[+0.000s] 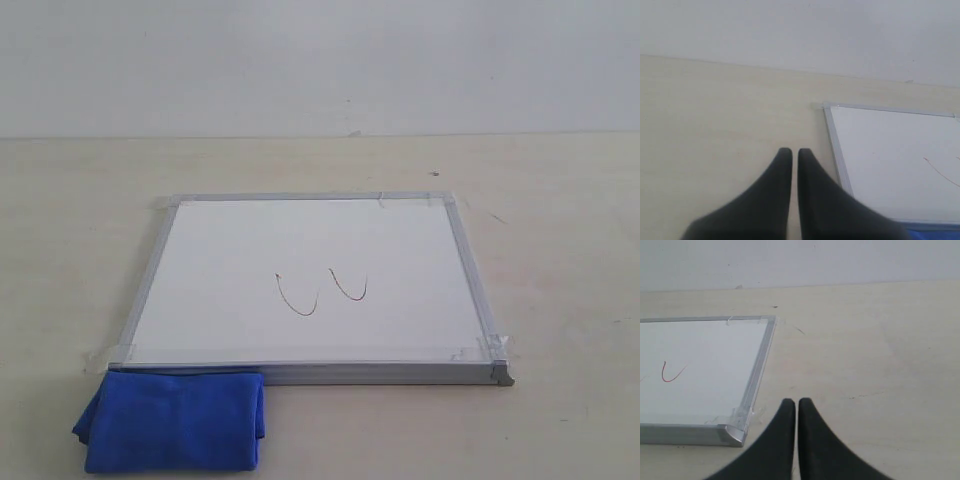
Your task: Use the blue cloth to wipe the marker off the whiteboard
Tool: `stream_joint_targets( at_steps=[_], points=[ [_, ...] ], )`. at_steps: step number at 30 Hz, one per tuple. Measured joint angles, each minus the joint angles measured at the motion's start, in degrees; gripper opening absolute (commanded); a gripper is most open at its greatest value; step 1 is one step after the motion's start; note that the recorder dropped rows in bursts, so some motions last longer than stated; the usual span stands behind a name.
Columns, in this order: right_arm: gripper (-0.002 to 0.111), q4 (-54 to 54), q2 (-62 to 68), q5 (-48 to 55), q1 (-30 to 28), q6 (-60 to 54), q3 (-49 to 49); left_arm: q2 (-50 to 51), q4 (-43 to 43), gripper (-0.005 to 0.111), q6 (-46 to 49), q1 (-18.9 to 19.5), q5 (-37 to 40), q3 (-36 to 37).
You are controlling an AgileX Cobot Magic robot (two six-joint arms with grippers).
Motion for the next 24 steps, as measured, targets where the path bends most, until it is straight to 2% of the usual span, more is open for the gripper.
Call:
stream_joint_targets(
  at_steps=[20, 22, 24],
  points=[
    [0.000, 0.60, 0.00, 0.11, 0.00, 0.37, -0.03, 0.00, 0.00, 0.004, 0.00, 0.00, 0.00, 0.00],
    [0.000, 1.69, 0.00, 1.39, 0.00, 0.61, -1.43, 0.00, 0.00, 0.004, 0.00, 0.00, 0.00, 0.00],
    [0.000, 3.82, -0.13, 4.19, 0.00, 0.71, -7.05, 0.00, 0.00, 0.004, 0.00, 0.00, 0.00, 0.00]
  ],
)
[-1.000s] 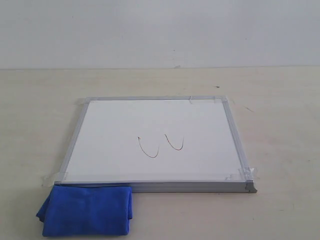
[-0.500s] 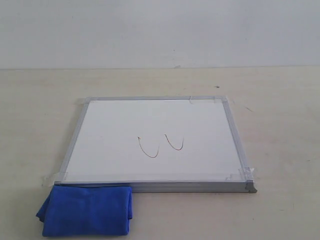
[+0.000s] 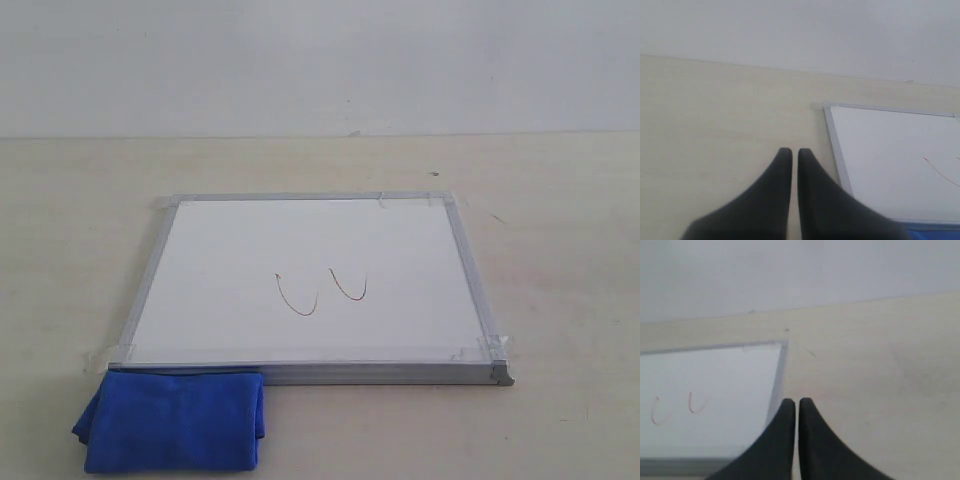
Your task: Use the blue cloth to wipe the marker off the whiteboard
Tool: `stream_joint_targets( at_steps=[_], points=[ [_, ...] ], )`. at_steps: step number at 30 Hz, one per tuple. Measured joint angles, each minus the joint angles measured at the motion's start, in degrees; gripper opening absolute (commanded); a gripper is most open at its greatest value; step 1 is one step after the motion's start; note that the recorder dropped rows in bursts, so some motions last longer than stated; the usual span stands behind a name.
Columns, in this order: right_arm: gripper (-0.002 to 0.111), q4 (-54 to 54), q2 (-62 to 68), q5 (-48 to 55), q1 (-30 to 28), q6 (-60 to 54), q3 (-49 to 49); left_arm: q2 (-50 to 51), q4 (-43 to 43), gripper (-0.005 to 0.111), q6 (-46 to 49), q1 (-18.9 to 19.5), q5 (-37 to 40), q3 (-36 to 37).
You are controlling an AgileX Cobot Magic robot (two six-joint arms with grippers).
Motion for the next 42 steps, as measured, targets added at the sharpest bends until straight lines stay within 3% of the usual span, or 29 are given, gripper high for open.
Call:
stream_joint_targets(
  at_steps=[9, 21, 26, 36, 40, 42],
  points=[
    [0.000, 5.72, -0.17, 7.03, 0.00, 0.33, -18.43, 0.00, 0.00, 0.004, 0.00, 0.00, 0.00, 0.00],
    [0.000, 12.82, -0.13, -9.27, 0.00, 2.95, -20.89, 0.00, 0.00, 0.004, 0.00, 0.00, 0.00, 0.00],
    [0.000, 16.70, 0.86, -11.10, 0.00, 1.58, -22.26, 0.00, 0.00, 0.004, 0.00, 0.00, 0.00, 0.00],
    [0.000, 17.53, 16.42, -8.67, 0.00, -13.08, -32.28, 0.00, 0.00, 0.004, 0.00, 0.00, 0.00, 0.00],
    [0.000, 26.51, 29.94, -3.68, 0.00, -30.15, -37.98, 0.00, 0.00, 0.004, 0.00, 0.00, 0.00, 0.00],
    [0.000, 39.00, 37.92, 1.98, 0.00, -46.52, -40.26, 0.00, 0.00, 0.004, 0.00, 0.00, 0.00, 0.00]
  ],
)
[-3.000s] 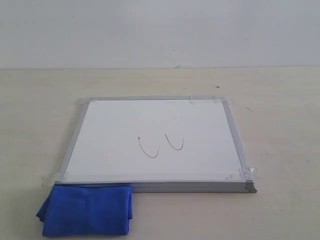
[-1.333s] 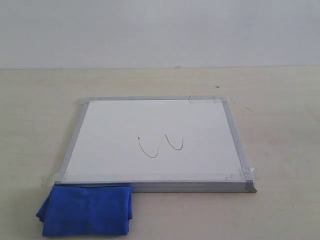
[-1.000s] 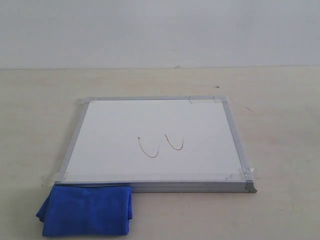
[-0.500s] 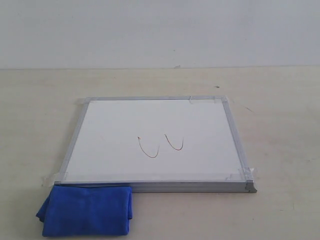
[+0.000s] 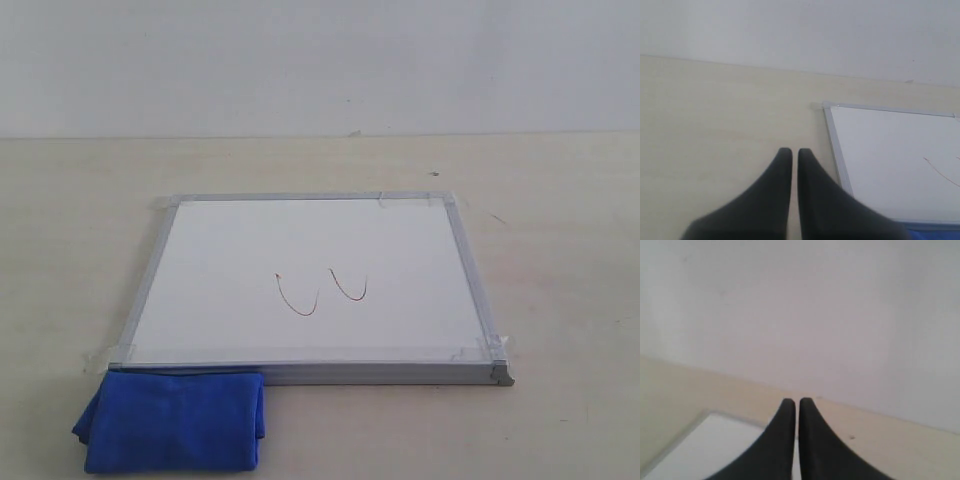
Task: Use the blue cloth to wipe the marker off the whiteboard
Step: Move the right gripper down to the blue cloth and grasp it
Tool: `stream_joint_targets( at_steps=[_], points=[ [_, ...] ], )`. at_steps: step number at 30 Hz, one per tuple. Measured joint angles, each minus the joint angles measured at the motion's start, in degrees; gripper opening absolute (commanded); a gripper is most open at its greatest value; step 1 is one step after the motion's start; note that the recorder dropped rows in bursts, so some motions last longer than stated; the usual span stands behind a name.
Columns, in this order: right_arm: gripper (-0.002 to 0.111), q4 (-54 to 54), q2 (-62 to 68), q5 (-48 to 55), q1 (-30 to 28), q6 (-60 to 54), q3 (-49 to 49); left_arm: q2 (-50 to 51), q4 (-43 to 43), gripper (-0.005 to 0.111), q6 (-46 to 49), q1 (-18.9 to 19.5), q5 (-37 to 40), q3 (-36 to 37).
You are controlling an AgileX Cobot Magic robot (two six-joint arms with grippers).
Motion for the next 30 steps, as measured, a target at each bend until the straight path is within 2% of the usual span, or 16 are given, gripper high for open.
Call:
stream_joint_targets(
  at_steps=[1, 2, 3, 4, 6, 7, 9, 12, 14, 16, 18, 22, 23, 25, 30],
  points=[
    [0.000, 8.09, 4.30, 4.76, 0.00, -9.29, -1.20, 0.00, 0.00, 0.004, 0.00, 0.00, 0.00, 0.00],
    [0.000, 11.74, 6.76, 7.53, 0.00, -15.64, -1.76, 0.00, 0.00, 0.004, 0.00, 0.00, 0.00, 0.00],
    [0.001, 20.20, 14.63, 16.30, 0.02, -27.45, -2.88, 0.00, 0.00, 0.004, 0.00, 0.00, 0.00, 0.00],
    [0.003, 23.42, 18.50, 20.90, 0.02, -32.22, -3.10, 0.00, 0.00, 0.004, 0.00, 0.00, 0.00, 0.00],
    [0.020, 26.38, 25.64, 27.42, 2.03, -38.71, -3.24, 0.00, 0.00, 0.004, 0.00, 0.00, 0.00, 0.00],
    [0.035, 26.75, 27.24, 28.07, 3.28, -39.71, -3.24, 0.00, 0.00, 0.004, 0.00, 0.00, 0.00, 0.00],
    [0.045, 27.08, 31.93, 26.41, 10.43, -42.12, -3.28, 0.00, 0.00, 0.004, 0.00, 0.00, 0.00, 0.00],
    [0.046, 27.22, 38.99, 13.93, 25.52, -45.15, -3.37, 0.00, 0.00, 0.004, 0.00, 0.00, 0.00, 0.00],
    [0.046, 27.26, 43.76, 2.92, 34.34, -45.70, -3.37, 0.00, 0.00, 0.004, 0.00, 0.00, 0.00, 0.00],
    [0.046, 27.35, 47.51, -2.05, 39.14, -45.18, -3.84, 0.00, 0.00, 0.004, 0.00, 0.00, 0.00, 0.00],
    [0.046, 27.22, 51.38, -2.58, 42.18, -44.95, -5.17, 0.00, 0.00, 0.004, 0.00, 0.00, 0.00, 0.00],
    [0.047, 24.68, 58.06, 1.16, 44.32, -42.59, -9.72, 0.00, 0.00, 0.004, 0.00, 0.00, 0.00, 0.00],
    [0.054, 23.11, 59.60, 1.59, 44.47, -41.43, -10.94, 0.00, 0.00, 0.004, 0.00, 0.00, 0.00, 0.00],
    [0.061, 16.75, 63.37, 2.33, 44.57, -35.95, -14.50, 0.00, 0.00, 0.004, 0.00, 0.00, 0.00, 0.00],
    [0.060, 5.57, 69.69, 5.39, 44.57, -24.45, -20.12, 0.00, 0.00, 0.004, 0.00, 0.00, 0.00, 0.00]
  ],
)
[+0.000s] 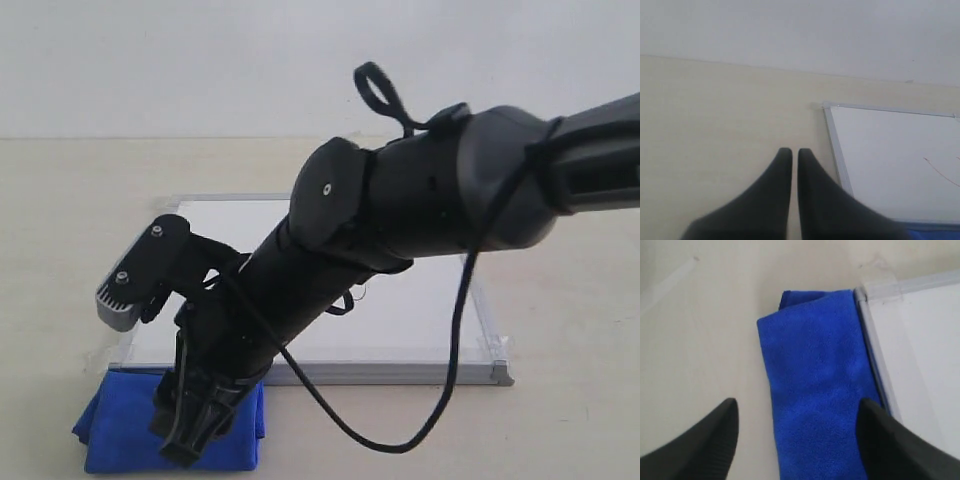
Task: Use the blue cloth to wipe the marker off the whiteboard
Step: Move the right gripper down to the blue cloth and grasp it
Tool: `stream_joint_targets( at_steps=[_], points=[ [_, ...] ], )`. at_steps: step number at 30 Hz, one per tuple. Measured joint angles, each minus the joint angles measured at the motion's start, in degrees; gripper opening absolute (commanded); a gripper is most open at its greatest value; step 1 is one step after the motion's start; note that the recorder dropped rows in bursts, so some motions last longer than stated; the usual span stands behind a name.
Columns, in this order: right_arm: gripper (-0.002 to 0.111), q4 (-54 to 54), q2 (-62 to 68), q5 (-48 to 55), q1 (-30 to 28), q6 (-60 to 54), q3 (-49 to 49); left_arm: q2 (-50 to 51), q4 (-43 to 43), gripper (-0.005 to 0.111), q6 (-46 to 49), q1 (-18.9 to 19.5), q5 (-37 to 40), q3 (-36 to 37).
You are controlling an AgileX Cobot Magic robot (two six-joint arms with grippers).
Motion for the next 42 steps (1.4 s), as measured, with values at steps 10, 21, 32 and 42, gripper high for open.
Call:
stream_joint_targets(
  at_steps=[10, 21, 32, 42],
  points=[
    [0.061, -2.83, 4.28, -0.60, 4.28, -8.40, -0.97, 0.00, 0.00, 0.004, 0.00, 0.00, 0.00, 0.00],
    [0.061, -3.08, 4.92, -7.90, 4.62, -11.73, -0.97, 0.00, 0.00, 0.004, 0.00, 0.00, 0.00, 0.00],
    [0.075, -3.08, 8.52, -10.09, 4.62, -11.73, -1.10, 0.00, 0.00, 0.004, 0.00, 0.00, 0.00, 0.00],
    [0.074, -3.02, 8.90, -13.15, 4.62, -11.64, -1.10, 0.00, 0.00, 0.004, 0.00, 0.00, 0.00, 0.00]
  ],
)
